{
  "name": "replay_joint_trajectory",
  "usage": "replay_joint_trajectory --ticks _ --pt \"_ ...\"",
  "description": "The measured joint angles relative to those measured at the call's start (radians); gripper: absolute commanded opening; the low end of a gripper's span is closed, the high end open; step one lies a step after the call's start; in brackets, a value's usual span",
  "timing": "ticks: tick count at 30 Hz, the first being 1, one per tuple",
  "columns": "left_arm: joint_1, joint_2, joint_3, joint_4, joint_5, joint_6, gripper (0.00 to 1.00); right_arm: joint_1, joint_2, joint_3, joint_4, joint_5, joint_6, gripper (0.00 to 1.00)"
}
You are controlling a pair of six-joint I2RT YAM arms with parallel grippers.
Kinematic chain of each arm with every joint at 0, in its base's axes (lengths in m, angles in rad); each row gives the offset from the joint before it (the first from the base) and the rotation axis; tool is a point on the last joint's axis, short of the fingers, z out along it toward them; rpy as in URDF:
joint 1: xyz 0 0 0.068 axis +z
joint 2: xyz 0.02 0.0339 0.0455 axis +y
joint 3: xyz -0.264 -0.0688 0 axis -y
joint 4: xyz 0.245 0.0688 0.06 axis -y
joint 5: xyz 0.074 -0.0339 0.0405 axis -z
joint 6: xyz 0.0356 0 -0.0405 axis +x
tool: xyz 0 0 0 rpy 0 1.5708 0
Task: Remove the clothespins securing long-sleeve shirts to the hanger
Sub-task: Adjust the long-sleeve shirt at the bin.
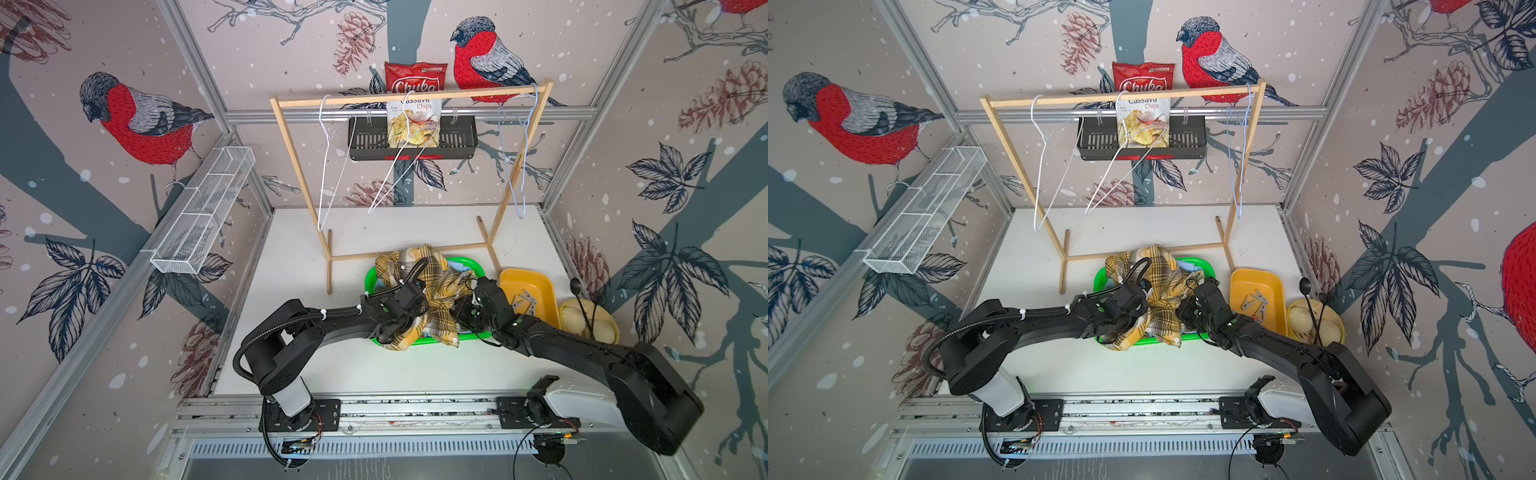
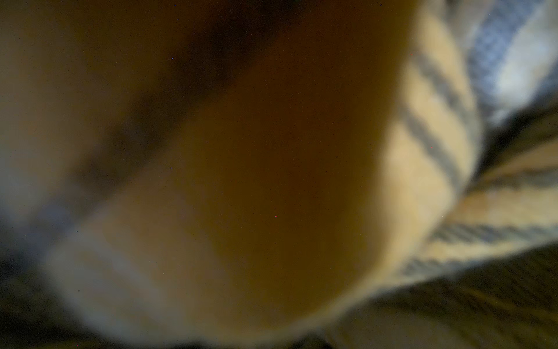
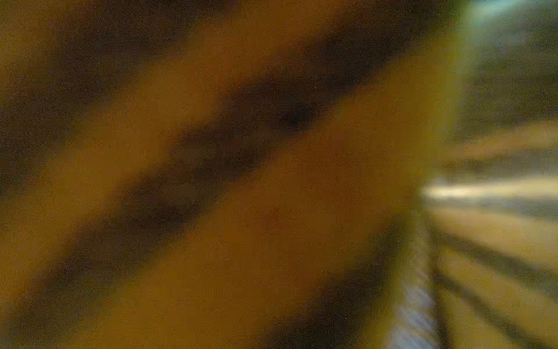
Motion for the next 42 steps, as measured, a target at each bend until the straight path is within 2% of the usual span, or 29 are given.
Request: replay_joint_trajectory --ticks 1,6,9,12,16,19,26,31,38,42 --pt "-0.008 0.009 0.0 0.017 -0.011 0.0 0.5 0.002 -0.03 -0.007 -0.021 0.005 0.009 0.59" --pt "-0.031 0.043 -0.018 0.126 -0.045 -0.006 0.51 -0.005 -0.152 0.016 -0.144 0.046 0.016 0.89" --pt "-0.035 0.037 -0.029 0.163 -0.052 -0.009 0.53 -0.025 -0.181 0.093 -0.252 0.072 -0.027 0.96" --pt "-0.038 0.002 -0.031 0.153 -0.051 -0.012 0.62 -0.038 -0.185 0.192 -0.34 0.099 -0.092 0.98" --pt "-0.039 -0.052 -0.001 0.063 -0.019 -0.005 0.75 -0.048 -0.174 0.298 -0.443 0.111 -0.169 0.99" --pt "-0.039 -0.107 0.009 0.004 0.01 -0.002 0.79 -0.051 -0.175 0.352 -0.517 0.11 -0.211 0.98" --pt "-0.028 -0.238 0.04 -0.104 0.058 0.018 0.81 -0.06 -0.257 0.425 -0.661 0.109 -0.283 1.0" --pt "0.026 -0.26 0.06 -0.129 0.085 0.019 0.81 -0.105 -0.277 0.466 -0.689 0.055 -0.332 0.94" --pt "0.09 -0.26 0.1 -0.15 0.112 0.022 0.81 -0.064 -0.297 0.511 -0.715 -0.072 -0.377 0.69" --pt "0.147 -0.292 0.106 -0.156 0.114 0.021 0.82 -0.016 -0.333 0.533 -0.745 -0.138 -0.396 0.63"
